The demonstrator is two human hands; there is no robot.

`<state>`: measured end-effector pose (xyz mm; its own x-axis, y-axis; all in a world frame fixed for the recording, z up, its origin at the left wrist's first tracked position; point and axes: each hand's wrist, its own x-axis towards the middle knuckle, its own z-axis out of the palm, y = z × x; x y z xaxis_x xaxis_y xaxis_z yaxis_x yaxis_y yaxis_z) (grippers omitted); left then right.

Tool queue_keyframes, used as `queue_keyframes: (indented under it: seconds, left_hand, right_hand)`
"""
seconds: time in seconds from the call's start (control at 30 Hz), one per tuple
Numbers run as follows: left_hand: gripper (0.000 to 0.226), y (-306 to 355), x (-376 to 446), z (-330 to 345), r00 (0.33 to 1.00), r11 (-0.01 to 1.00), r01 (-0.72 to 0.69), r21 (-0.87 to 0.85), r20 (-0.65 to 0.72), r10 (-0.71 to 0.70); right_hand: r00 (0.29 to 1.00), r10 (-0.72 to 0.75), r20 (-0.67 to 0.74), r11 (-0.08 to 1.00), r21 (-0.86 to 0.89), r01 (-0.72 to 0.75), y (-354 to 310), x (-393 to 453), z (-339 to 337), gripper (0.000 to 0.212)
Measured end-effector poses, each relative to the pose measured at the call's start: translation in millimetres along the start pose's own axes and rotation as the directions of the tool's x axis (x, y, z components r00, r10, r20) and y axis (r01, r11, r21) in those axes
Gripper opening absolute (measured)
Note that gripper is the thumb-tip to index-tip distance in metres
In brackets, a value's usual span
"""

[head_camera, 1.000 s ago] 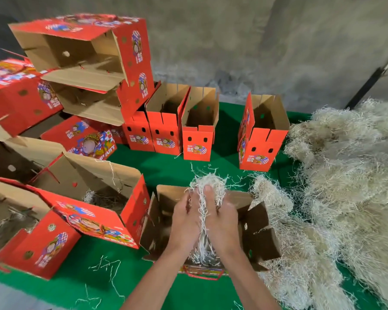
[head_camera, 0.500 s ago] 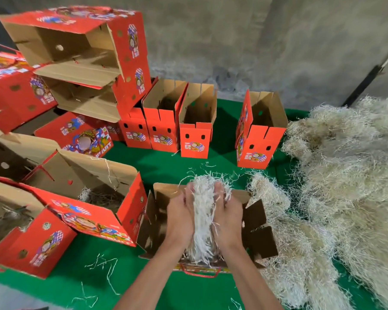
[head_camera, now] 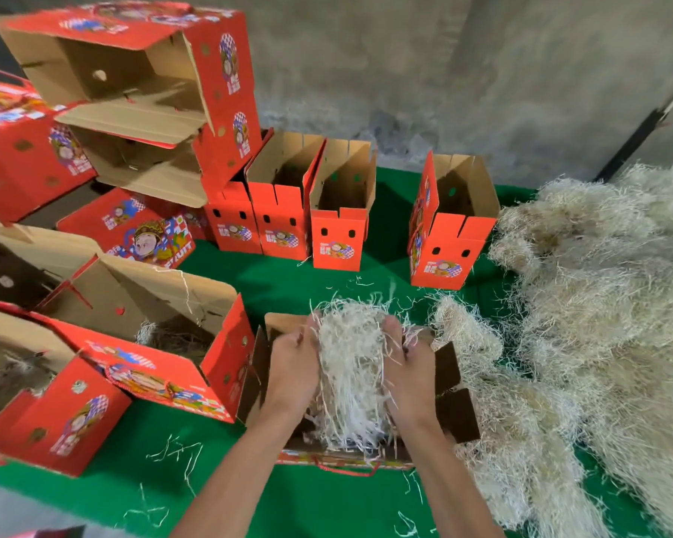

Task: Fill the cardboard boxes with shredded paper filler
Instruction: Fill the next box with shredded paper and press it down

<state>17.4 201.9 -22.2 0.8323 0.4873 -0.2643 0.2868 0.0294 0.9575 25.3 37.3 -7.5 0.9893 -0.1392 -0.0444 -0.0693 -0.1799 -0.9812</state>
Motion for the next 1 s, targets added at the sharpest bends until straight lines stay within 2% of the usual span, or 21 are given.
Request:
queue_keyframes:
  seconds: [0.03, 0.13, 0.2, 0.27, 0.3, 0.4, 0.47, 0.5, 0.57, 0.63, 0.7, 0.77, 0.83, 0.93, 1.0]
  left_hand:
    - [0.055, -1, -1, -4, 1.000, 1.000, 0.020, -0.017, -0.012, -0.021]
    - [0.056, 3, 8, -18, 0.982, 0.987, 0.081, -0.137, -0.161, -0.103]
    - [0.050, 5, 5, -19, 0.990, 0.990, 0.078, -0.119, -0.111, -0.092]
    - [0.054, 5, 1, -22, 0.997, 0.997, 0.074, -0.038, -0.034, -0.075]
    - [0.057, 5, 2, -27, 0.996, 0.997, 0.077, -0.019, -0.051, -0.078]
    - [0.043, 7, 8, -31, 0.993, 0.998, 0.047, -0.052, -0.107, -0.053]
    - [0.034, 6, 4, -27, 0.998, 0.999, 0.010, 0.030, -0.056, -0.008]
    - [0.037, 7, 3, -29, 0.999, 0.999, -0.009, 0.049, -0.038, 0.011]
    - [0.049, 12, 7, -46, 0.994, 0.999, 0.024, 0.040, -0.112, -0.020]
    - [0.052, 16, 14, -60, 0.981, 0.999, 0.040, 0.028, -0.191, -0.034]
    - [0.053, 18, 10, -58, 0.989, 0.999, -0.009, 0.036, -0.149, 0.015]
    - [0.054, 18, 1, -49, 0.995, 0.994, -0.080, 0.071, -0.056, 0.084]
    - [0.054, 18, -6, -46, 0.994, 0.983, -0.109, 0.144, -0.008, 0.112]
    - [0.051, 22, -9, -49, 0.989, 0.973, -0.146, 0.179, 0.061, 0.137]
    - [0.045, 26, -15, -46, 0.989, 0.979, -0.106, 0.173, 0.122, 0.086]
  right_hand:
    - [1.000, -0.003, 0.018, 1.000, 0.028, 0.003, 2, -1, -5, 0.056]
    - [1.000, -0.007, 0.004, 0.999, 0.039, 0.007, 0, -2, -9, 0.058]
    - [1.000, -0.019, -0.020, 1.000, 0.024, 0.019, 1, -3, -8, 0.056]
    - [1.000, -0.025, -0.018, 0.999, 0.020, 0.026, 3, 0, -16, 0.059]
    - [1.000, 0.004, -0.020, 1.000, 0.026, -0.003, 5, 3, -23, 0.061]
    - [0.996, 0.073, -0.051, 0.994, 0.087, -0.068, 5, 3, -23, 0.050]
    - [1.000, 0.002, -0.025, 0.999, 0.035, -0.001, 1, 0, -16, 0.053]
    - [0.999, -0.026, -0.031, 1.000, 0.012, 0.026, 0, 0, -18, 0.056]
    - [0.990, 0.024, -0.136, 1.000, 0.020, -0.022, 2, 7, -37, 0.058]
    - [0.971, 0.083, -0.225, 0.997, 0.024, -0.080, 8, 15, -53, 0.057]
    - [0.981, 0.105, -0.163, 0.994, -0.006, -0.108, 10, 14, -51, 0.050]
    - [0.989, 0.134, -0.064, 0.991, 0.035, -0.131, 13, 9, -45, 0.037]
    - [0.989, 0.148, -0.012, 0.984, 0.099, -0.146, 12, 6, -43, 0.033]
    - [0.988, 0.153, -0.036, 0.987, 0.063, -0.151, 1, 6, -42, 0.047]
    - [0.981, 0.190, -0.030, 0.982, 0.011, -0.190, -5, 5, -41, 0.054]
